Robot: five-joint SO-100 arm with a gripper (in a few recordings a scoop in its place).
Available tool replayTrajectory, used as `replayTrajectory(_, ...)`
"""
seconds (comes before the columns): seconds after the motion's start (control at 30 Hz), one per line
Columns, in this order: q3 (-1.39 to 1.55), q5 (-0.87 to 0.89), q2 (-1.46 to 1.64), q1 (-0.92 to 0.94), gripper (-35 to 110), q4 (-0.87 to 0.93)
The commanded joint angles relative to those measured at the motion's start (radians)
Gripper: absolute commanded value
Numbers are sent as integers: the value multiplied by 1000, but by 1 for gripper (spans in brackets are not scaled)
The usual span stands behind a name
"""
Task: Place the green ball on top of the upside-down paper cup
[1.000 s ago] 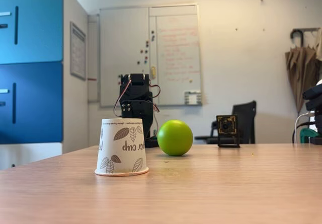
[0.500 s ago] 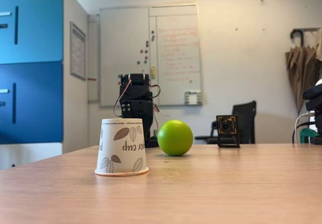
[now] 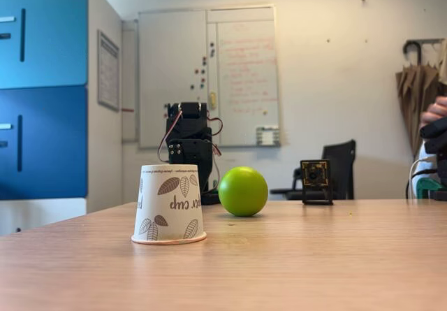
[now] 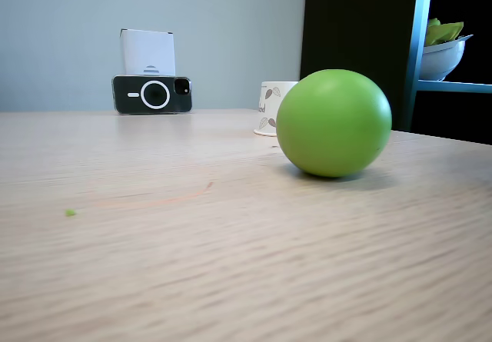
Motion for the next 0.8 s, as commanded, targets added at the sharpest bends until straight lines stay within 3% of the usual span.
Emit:
replayTrajectory(0.0, 2, -6, 5, -5, 0, 9)
replayTrajectory(0.77, 2, -6, 5, 3, 0, 9)
